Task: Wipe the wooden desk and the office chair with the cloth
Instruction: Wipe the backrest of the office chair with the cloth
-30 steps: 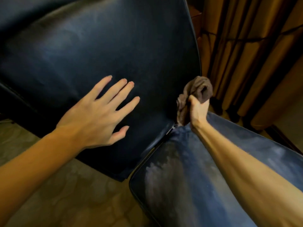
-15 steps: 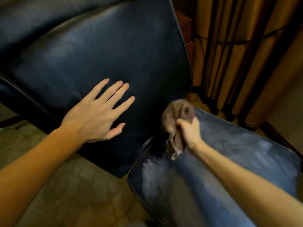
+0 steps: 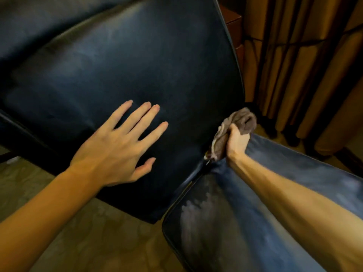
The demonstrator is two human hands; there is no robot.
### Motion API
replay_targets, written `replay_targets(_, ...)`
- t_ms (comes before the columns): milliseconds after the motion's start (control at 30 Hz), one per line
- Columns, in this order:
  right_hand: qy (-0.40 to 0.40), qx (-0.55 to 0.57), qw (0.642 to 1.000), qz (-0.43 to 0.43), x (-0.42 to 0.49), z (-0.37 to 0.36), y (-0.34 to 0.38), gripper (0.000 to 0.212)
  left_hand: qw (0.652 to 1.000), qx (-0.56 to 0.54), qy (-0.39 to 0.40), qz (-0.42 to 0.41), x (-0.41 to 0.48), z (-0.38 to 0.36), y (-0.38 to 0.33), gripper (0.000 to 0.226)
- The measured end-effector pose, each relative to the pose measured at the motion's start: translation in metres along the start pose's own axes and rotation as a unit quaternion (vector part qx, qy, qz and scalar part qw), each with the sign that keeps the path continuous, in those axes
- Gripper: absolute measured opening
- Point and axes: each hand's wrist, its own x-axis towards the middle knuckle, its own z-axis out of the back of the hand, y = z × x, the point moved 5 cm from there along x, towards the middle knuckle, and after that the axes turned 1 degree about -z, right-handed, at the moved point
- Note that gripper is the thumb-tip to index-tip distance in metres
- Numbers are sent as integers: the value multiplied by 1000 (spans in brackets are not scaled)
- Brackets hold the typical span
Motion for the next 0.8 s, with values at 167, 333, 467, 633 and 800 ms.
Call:
replay_targets(167,82,-8,994,-76,-133,-20,-82,72,1000,7,-3,-3,2,0,-1,81)
replay_targets(333,220,-33,958,-180,-219,-1,-122,79,1000,3,-2,1,1,5,-2,81)
replay_targets(467,190,-90,971,-114,-185,21,-68,59,1000,-7,-7,-1,1,9,-2,81)
replay_targets(633,22,-21,1000,5,-99,36,34,38,1000,-10,-5,2,1,9,-1,81)
replay_targets(800,7,72,997,35,-17,25,105,50,1000,-1,1,-1,3,4,0,81)
